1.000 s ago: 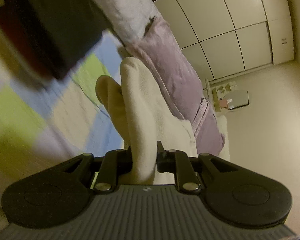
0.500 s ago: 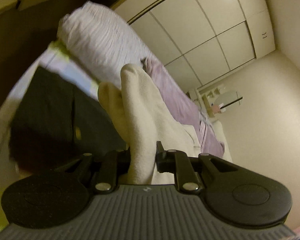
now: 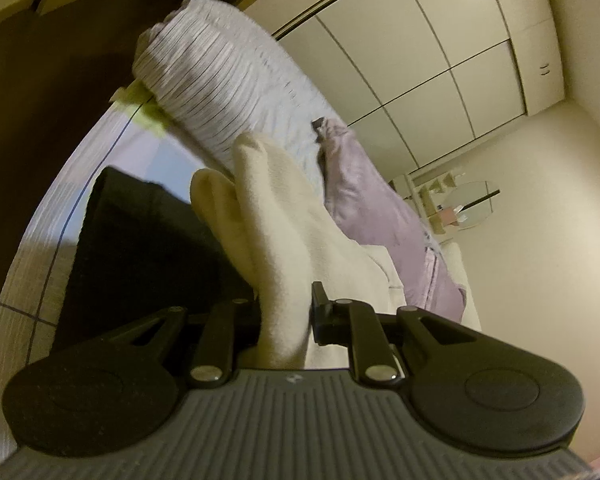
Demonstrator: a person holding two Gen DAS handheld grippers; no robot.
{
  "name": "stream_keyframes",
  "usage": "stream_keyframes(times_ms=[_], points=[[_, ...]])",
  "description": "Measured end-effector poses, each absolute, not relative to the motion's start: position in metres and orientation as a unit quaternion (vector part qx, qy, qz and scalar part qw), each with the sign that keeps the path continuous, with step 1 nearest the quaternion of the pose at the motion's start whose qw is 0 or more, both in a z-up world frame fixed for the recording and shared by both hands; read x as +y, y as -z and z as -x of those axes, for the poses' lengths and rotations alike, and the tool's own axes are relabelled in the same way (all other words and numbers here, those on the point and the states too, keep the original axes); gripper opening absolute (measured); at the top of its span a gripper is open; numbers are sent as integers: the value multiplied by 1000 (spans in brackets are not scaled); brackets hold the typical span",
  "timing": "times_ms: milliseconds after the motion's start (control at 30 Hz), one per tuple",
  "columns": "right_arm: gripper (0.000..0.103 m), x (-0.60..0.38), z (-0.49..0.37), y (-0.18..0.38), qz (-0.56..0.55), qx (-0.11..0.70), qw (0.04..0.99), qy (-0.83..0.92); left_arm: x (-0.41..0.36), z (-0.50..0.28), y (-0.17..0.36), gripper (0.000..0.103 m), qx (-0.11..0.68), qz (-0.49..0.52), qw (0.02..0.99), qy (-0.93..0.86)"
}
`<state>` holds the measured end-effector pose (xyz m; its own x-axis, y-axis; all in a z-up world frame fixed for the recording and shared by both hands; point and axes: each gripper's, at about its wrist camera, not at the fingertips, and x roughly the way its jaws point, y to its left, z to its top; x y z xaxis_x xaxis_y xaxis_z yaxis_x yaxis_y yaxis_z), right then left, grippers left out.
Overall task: Fold clothes
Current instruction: 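Carry the held shirt with both grippers over the stack of folded clothes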
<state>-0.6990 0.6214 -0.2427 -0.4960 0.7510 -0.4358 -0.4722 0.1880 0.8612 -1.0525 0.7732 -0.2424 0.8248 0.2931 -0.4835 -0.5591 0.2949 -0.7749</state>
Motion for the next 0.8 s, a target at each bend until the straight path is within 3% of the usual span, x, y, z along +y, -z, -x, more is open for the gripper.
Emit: stream_keyframes(times_ms=[100,233,300,467,600,800], points=[[41,630,698,256,-94,597,508,-614,781,1048,259,17,157,520,787,-292],[53,641,704,257,-25,582,560,-589,783,1064,256,35,168,506,771,-347],[53,633,706,242,-10,543,602,-585,781,1070,248,35,176,493,766,-374],[53,615,711,206,23,438,694,-572,758,1066,204,23,211,422,773,-424],[52,623,726,200,48,397,687,-607,749,1016,187,23,226,371,815,-384],[52,668,748,230,97,387,682,-613,775,965,226,23,270,333,804,-413]])
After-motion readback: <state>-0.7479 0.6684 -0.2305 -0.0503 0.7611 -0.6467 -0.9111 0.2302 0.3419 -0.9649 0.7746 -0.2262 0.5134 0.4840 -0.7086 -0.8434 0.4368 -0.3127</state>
